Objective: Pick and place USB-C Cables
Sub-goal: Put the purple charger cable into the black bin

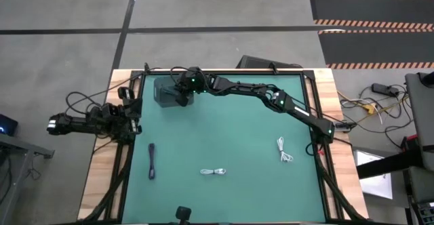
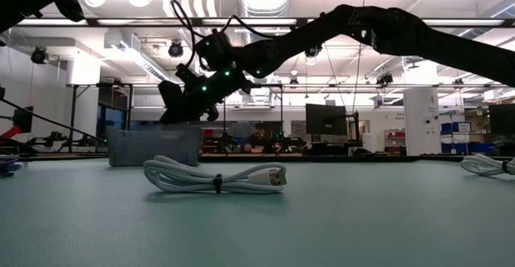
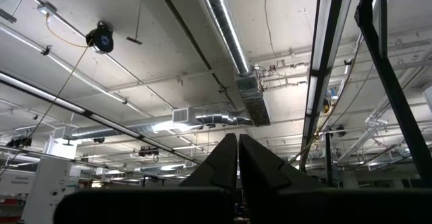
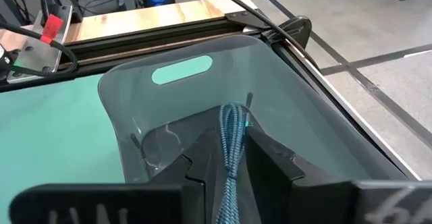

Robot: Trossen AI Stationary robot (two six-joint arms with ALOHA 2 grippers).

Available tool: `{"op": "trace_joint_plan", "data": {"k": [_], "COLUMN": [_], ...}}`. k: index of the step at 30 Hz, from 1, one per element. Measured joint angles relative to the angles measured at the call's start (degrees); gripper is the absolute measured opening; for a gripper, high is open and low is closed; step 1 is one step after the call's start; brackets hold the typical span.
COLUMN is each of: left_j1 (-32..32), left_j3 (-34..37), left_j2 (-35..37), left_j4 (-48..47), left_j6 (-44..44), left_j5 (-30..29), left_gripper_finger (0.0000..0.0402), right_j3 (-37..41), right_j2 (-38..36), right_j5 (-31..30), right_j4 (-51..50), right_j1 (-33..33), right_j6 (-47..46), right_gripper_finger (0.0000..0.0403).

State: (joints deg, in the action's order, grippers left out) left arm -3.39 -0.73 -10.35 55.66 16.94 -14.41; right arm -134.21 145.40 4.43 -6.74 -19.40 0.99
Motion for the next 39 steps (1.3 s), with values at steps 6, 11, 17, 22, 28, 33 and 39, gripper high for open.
{"op": "trace_joint_plan", "data": {"k": [6,11,17,22,28,33,39], "left_j1": [0.00,0.01,0.01,0.01,-0.01,-0.02,-0.05], "left_j3": [0.00,0.00,0.00,0.07,0.11,0.13,0.20], "left_j2": [0.00,0.00,0.00,-0.02,-0.16,-0.16,-0.39], "left_j4": [0.00,0.00,-0.15,-0.68,-0.70,-1.08,-3.00], "left_j6": [-0.01,-0.01,-0.01,-0.08,-3.19,-8.11,-10.68], "left_j5": [0.00,0.00,-0.01,-0.01,0.01,0.46,0.61], "left_gripper_finger": [0.0001,0.0001,0.0001,0.0001,0.0001,0.0001,0.0001], "right_j3": [0.00,0.00,-0.10,-0.20,0.40,5.24,21.86], "right_j2": [0.00,-0.12,-2.71,-6.07,-9.77,-13.62,-23.49], "right_j5": [0.00,0.00,0.09,0.31,4.01,6.10,6.10], "right_j4": [0.00,-0.03,-2.42,-8.42,-12.61,-11.02,-1.24], "right_j1": [0.00,-0.02,0.34,2.34,5.40,8.01,11.54], "right_j6": [-0.33,0.29,2.63,5.72,8.05,9.21,10.04], "right_gripper_finger": [0.0068,0.0073,0.0065,0.0054,0.0039,0.0027,0.0016]}}
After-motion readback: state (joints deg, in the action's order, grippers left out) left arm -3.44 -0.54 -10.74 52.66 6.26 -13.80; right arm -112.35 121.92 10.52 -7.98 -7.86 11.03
